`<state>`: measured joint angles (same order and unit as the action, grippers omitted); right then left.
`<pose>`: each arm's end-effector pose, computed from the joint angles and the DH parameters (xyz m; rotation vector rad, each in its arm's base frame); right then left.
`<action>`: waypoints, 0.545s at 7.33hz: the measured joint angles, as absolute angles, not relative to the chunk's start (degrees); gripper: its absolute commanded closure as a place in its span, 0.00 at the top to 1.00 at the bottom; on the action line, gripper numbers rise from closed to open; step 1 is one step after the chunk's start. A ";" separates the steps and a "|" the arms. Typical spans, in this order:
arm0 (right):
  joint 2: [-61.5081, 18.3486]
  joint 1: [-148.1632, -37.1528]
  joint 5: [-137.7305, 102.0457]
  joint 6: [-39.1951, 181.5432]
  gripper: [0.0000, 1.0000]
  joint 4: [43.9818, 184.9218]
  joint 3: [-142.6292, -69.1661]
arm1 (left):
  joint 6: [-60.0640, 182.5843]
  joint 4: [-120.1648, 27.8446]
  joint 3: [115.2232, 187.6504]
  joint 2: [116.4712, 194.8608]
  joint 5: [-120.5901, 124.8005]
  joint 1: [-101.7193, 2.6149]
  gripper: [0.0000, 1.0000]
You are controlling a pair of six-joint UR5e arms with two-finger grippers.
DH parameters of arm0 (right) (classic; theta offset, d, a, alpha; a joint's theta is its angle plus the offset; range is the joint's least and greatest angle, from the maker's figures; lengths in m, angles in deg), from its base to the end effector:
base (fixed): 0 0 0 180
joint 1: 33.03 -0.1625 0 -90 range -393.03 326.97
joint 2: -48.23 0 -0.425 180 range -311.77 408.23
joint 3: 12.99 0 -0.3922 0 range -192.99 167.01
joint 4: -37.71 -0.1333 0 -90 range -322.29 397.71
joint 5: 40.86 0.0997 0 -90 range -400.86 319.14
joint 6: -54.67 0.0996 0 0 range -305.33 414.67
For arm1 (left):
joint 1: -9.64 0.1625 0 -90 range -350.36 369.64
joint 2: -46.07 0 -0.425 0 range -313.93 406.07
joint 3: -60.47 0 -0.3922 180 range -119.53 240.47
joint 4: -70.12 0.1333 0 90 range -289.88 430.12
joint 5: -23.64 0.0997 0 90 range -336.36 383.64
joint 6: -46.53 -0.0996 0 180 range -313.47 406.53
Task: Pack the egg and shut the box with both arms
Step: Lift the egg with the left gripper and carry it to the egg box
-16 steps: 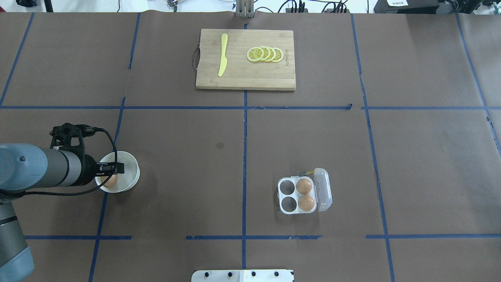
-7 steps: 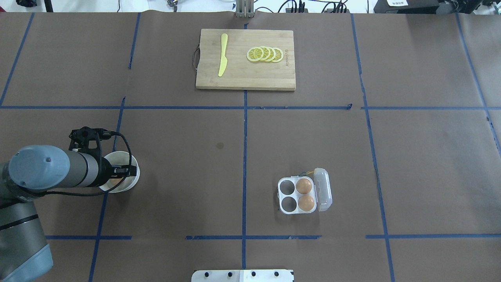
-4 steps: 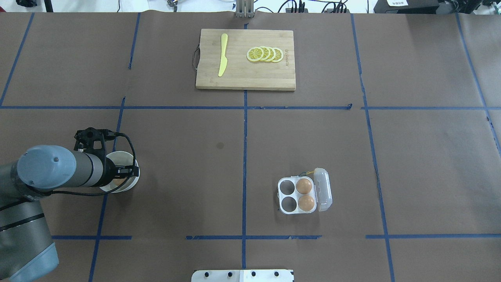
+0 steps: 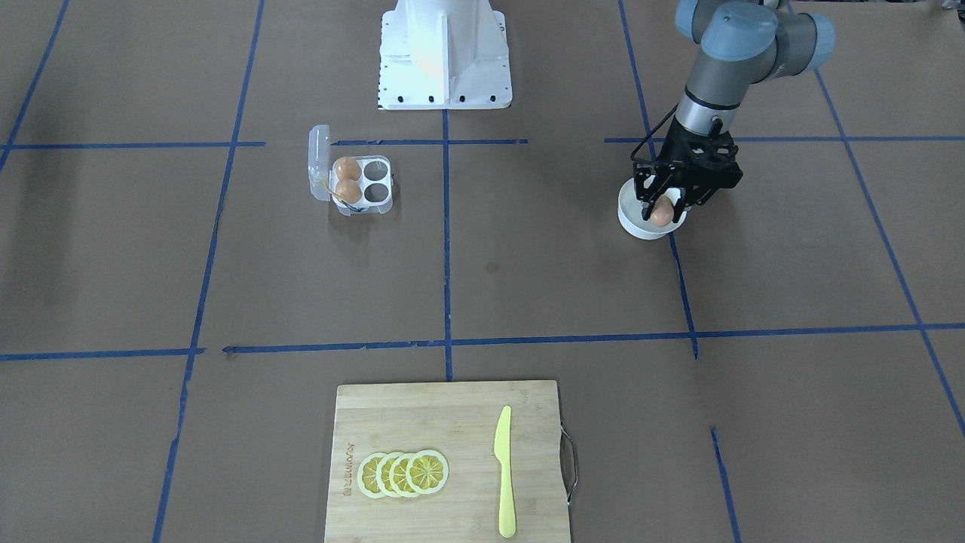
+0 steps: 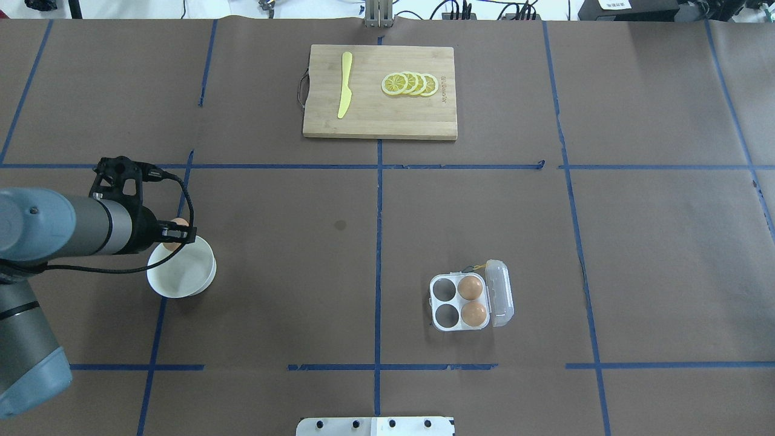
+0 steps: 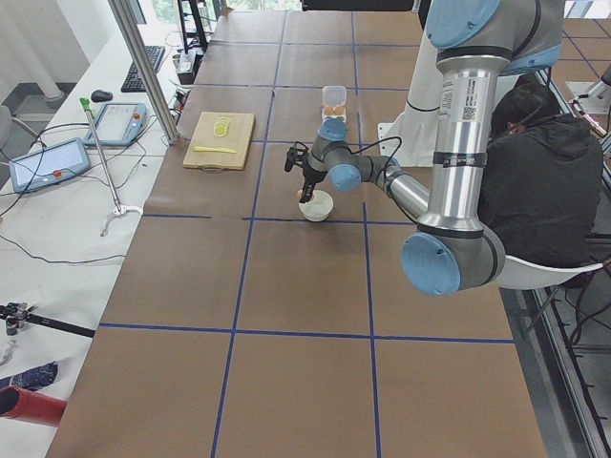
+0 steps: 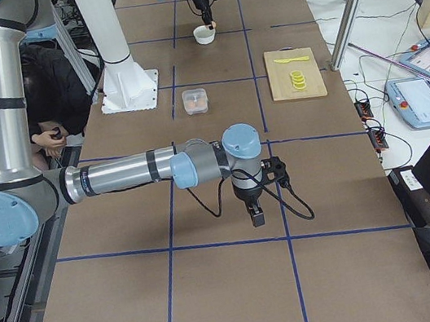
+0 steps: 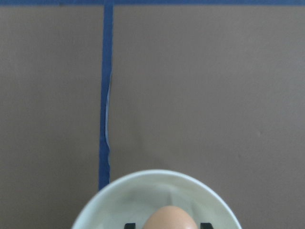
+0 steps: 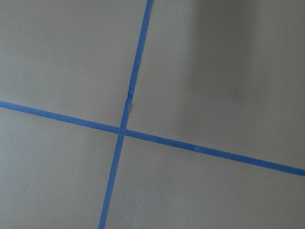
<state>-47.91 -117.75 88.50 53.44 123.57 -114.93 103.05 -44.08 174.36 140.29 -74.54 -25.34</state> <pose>0.0279 -0.4607 0.6041 0.1424 -0.6914 -0.1685 0.3546 -0.3935 0.3829 0.4029 0.8281 0.0409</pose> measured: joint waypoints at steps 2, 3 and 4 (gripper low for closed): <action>-47.85 -117.78 88.51 53.44 1.00 123.57 -114.94 | 93.75 -44.36 175.74 145.99 -74.46 -27.51 0.00; -47.84 -117.84 88.49 53.44 1.00 123.57 -114.94 | 88.92 -44.97 175.34 150.94 -74.51 -27.59 0.00; -47.84 -117.95 88.46 53.44 1.00 123.58 -114.93 | 85.01 -47.02 174.29 155.71 -74.70 -27.46 0.00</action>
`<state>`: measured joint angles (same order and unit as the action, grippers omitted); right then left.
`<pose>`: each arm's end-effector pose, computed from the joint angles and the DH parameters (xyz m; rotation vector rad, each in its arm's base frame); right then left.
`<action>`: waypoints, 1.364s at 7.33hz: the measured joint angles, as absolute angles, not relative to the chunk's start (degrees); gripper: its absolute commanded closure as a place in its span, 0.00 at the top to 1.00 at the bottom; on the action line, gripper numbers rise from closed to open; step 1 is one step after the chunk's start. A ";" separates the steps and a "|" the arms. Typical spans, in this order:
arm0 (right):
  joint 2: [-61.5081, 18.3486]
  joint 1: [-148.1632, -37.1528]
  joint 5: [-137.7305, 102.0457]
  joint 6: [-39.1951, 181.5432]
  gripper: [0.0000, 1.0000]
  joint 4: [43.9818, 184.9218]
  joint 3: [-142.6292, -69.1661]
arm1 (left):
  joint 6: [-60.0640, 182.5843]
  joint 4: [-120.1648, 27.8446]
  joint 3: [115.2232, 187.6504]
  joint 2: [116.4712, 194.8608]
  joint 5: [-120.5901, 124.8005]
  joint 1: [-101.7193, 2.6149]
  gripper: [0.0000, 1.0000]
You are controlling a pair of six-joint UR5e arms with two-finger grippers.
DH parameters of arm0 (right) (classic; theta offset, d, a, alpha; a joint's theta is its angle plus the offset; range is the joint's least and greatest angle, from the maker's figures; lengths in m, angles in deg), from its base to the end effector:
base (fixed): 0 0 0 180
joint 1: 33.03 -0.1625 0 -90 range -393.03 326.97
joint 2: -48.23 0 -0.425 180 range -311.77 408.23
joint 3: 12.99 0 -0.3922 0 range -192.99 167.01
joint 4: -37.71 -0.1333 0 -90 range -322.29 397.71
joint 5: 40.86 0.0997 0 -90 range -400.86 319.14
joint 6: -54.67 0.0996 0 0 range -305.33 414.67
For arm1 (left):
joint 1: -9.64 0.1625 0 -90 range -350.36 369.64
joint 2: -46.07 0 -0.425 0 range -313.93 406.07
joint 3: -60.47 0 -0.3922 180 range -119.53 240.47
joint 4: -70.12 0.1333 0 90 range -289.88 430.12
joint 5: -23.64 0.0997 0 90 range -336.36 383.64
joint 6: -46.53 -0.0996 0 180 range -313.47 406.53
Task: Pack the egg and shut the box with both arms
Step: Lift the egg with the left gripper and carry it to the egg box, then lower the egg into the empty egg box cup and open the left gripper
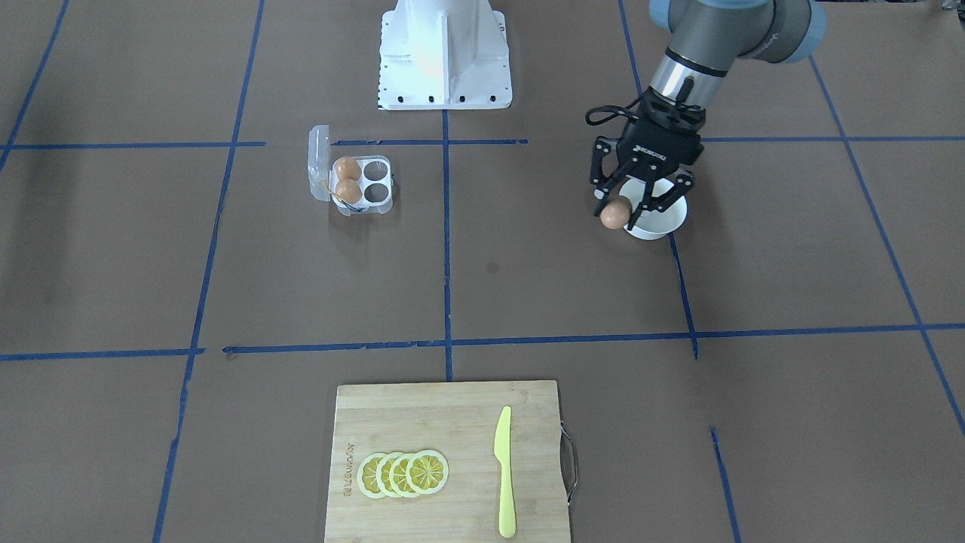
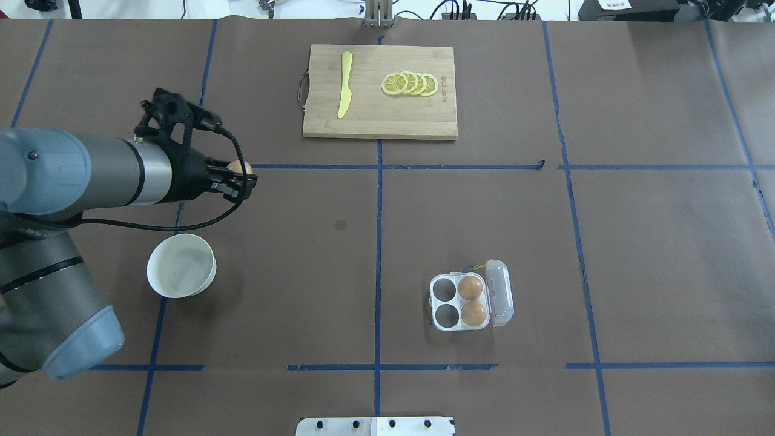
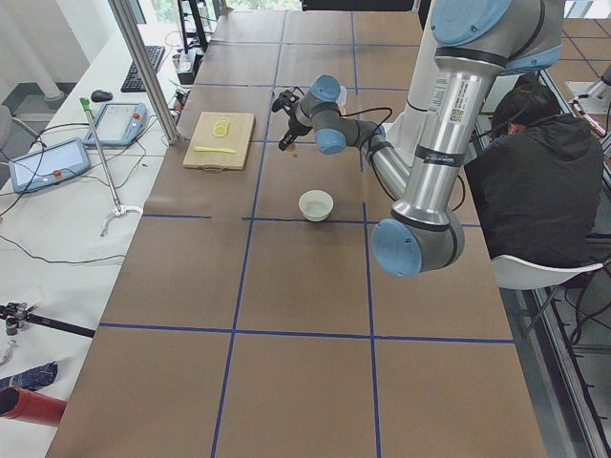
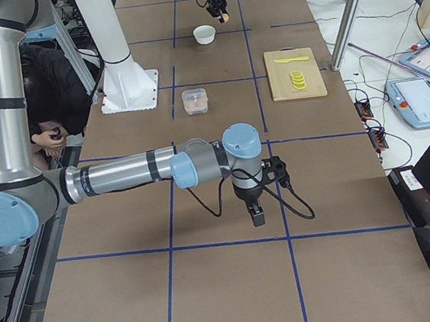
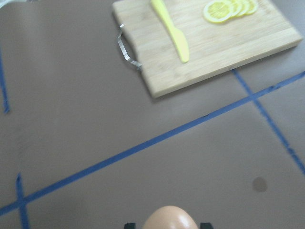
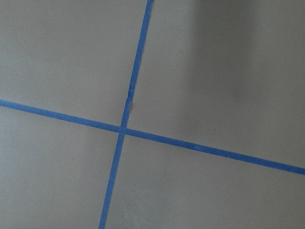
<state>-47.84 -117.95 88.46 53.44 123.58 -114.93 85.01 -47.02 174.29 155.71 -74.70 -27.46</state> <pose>0.0295 -0.4612 0.6036 0.1447 -0.6905 -0.1654 0.3698 -0.4287 0.2317 0.7718 0.9727 0.3083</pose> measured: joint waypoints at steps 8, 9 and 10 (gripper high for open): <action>-48.21 -119.91 88.33 53.43 1.00 123.66 -114.69 | 66.19 -93.77 146.11 167.30 -53.90 -6.50 0.00; -48.27 -120.35 88.34 53.39 1.00 123.64 -114.68 | 65.05 -95.29 143.14 170.59 -54.29 -5.28 0.00; -48.35 -120.73 88.34 53.36 1.00 123.63 -114.65 | 64.55 -96.53 140.77 172.67 -54.74 -4.45 0.00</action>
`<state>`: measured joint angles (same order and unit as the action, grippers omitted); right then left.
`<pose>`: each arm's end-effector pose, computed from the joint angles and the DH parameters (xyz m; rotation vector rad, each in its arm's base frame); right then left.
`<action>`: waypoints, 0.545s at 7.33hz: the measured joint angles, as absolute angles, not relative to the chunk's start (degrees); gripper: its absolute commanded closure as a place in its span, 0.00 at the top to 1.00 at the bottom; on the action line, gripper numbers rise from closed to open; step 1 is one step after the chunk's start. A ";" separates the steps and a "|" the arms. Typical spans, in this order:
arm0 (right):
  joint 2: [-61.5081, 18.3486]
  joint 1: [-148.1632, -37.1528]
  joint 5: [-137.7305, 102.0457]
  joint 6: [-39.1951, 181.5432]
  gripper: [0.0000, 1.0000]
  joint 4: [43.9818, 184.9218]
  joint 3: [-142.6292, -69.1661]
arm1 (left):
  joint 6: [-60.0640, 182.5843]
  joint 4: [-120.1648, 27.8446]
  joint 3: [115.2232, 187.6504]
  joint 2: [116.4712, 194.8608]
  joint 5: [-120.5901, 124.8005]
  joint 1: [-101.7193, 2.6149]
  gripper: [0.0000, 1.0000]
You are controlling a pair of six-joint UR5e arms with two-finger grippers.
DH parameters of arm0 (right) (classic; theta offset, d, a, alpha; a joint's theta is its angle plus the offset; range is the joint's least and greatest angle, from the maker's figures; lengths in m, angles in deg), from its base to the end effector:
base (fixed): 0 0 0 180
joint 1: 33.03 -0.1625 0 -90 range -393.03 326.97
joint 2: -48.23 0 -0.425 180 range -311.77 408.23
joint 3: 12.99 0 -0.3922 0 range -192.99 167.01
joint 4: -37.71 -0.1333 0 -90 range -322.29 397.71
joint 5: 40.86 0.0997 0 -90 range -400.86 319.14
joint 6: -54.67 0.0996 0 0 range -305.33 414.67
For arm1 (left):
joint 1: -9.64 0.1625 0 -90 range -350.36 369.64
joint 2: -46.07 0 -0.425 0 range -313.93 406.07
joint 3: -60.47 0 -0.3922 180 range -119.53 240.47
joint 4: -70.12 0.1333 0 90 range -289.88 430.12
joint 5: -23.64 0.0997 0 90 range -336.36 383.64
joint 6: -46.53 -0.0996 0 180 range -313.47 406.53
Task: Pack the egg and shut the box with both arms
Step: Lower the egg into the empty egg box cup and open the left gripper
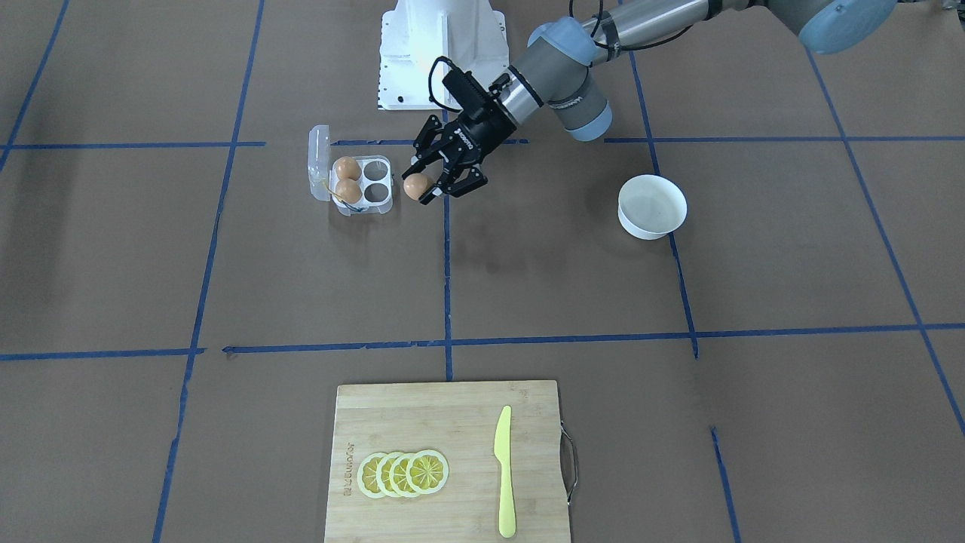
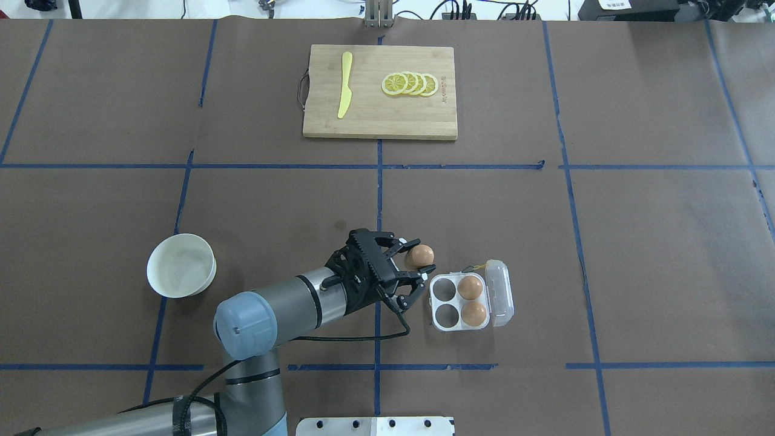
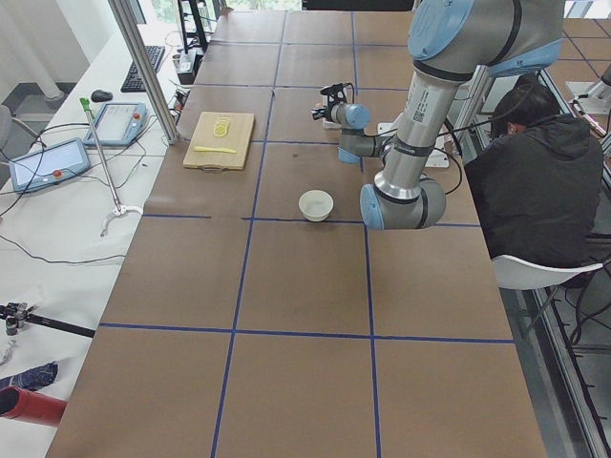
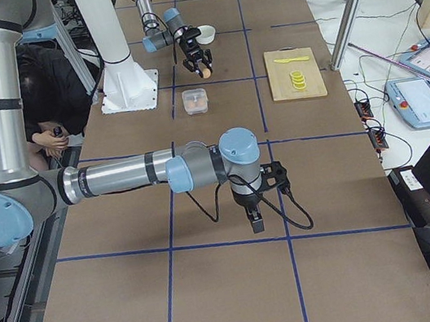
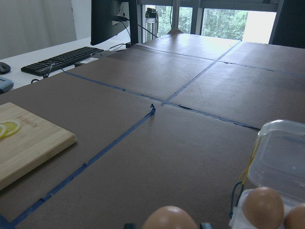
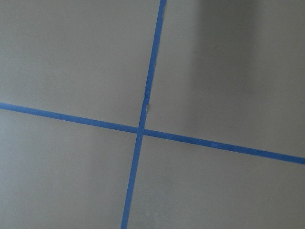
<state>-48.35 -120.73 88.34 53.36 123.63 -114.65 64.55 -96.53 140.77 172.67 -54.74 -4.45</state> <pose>0.0521 -0.4551 0.6103 0.1477 -0.6843 -0.1151 0.6170 -0.3130 0.2065 1.3553 1.2368 0.5343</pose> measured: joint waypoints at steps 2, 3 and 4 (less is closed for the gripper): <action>-48.43 -121.24 88.28 53.36 1.00 123.65 -114.58 | 64.31 -98.26 136.43 176.14 -54.92 -3.36 0.07; -48.47 -121.42 88.26 53.35 1.00 123.66 -114.51 | 64.29 -98.45 135.06 177.24 -54.88 -3.08 0.13; -48.51 -121.51 88.23 53.36 1.00 123.66 -114.46 | 64.29 -98.51 134.29 177.80 -54.88 -2.75 0.19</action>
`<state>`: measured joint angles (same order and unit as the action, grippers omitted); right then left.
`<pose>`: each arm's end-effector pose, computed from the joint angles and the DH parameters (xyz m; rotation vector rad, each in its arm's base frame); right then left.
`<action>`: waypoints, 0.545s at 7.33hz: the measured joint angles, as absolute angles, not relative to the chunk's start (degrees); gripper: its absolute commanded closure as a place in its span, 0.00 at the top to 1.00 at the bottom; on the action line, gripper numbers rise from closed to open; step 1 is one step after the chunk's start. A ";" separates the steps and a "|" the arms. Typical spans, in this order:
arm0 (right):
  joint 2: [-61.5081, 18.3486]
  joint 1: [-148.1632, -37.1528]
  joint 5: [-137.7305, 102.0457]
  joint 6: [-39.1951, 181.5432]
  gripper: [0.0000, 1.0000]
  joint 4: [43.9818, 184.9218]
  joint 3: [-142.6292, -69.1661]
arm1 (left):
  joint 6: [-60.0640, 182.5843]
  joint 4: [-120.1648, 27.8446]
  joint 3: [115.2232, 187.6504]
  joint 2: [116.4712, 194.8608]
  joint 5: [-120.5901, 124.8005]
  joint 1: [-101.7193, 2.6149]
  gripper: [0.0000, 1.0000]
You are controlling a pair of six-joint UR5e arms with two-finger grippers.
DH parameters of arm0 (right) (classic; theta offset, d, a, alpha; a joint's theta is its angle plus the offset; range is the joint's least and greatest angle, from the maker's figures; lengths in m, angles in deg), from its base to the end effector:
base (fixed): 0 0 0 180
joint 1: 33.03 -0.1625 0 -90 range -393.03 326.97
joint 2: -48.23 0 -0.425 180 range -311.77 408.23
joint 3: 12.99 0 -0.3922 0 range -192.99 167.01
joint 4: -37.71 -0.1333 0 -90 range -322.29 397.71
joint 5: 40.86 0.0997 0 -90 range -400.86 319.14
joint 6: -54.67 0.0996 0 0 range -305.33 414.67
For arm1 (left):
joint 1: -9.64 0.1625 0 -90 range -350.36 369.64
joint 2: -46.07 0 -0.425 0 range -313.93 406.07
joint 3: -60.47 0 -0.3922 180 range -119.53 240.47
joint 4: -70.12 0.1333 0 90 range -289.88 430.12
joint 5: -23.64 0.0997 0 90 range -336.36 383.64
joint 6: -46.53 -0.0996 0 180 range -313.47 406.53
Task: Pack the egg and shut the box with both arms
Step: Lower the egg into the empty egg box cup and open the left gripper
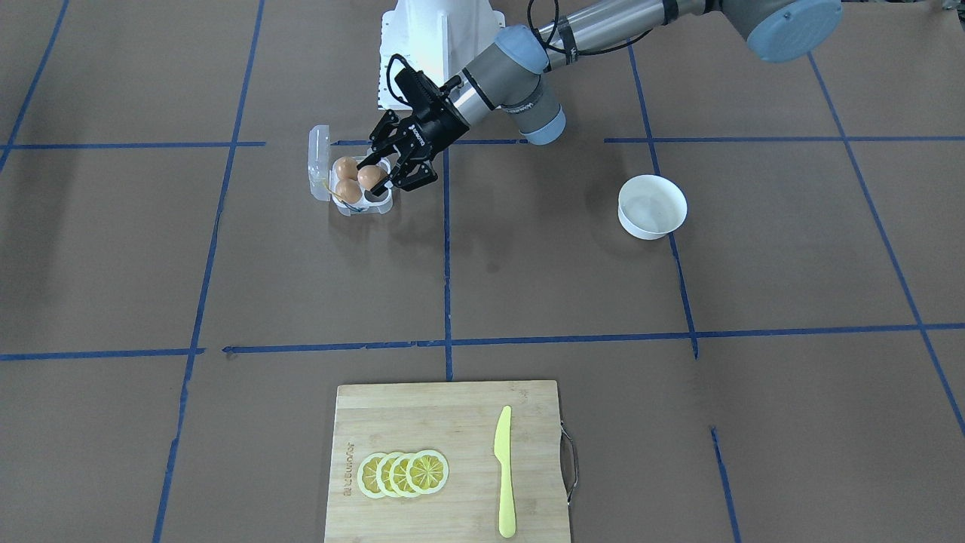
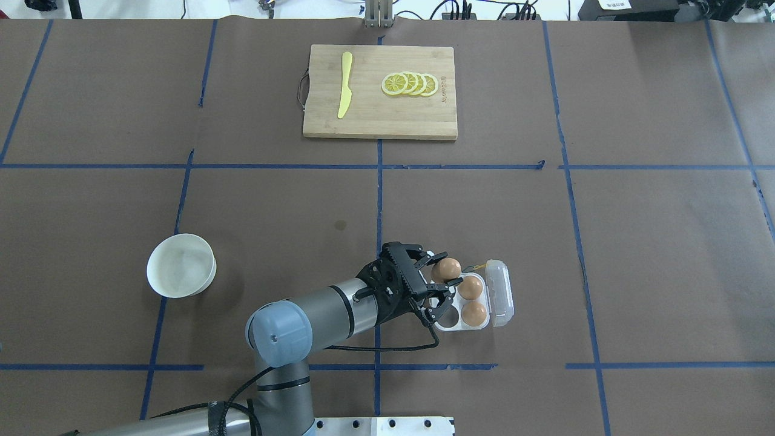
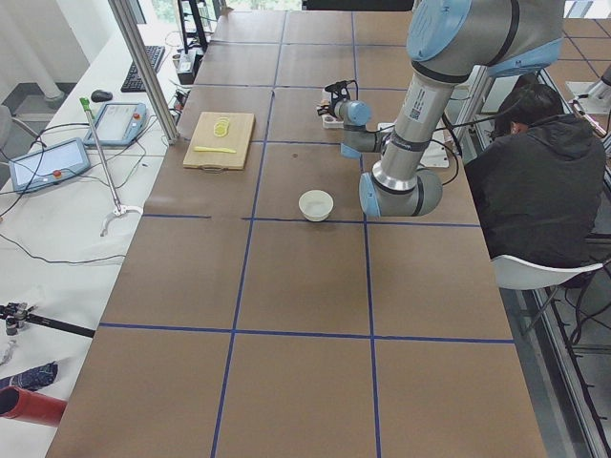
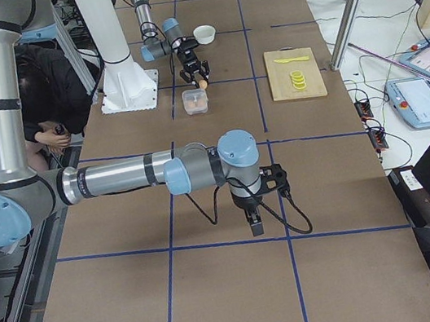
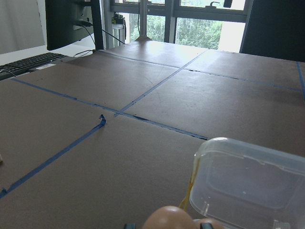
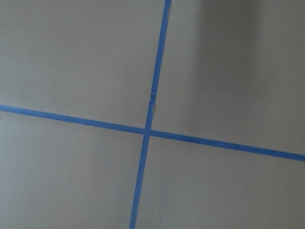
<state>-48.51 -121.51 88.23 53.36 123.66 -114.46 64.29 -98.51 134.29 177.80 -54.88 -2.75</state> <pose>0.0585 -0.4530 0.6134 0.1460 -0.6814 -0.0997 0.6576 -0.3012 0.1899 1.3476 1.2659 0.5555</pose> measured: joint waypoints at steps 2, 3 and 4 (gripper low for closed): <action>-48.52 -121.63 87.99 53.36 1.00 123.66 -114.40 | 64.28 -98.54 133.57 178.26 -54.93 -2.07 0.63; -48.49 -121.67 87.93 53.36 1.00 123.66 -114.38 | 64.29 -98.54 133.47 178.31 -54.93 -1.93 0.73; -48.46 -121.69 87.91 53.35 1.00 123.66 -114.38 | 64.28 -98.54 133.46 178.33 -54.93 -1.91 0.88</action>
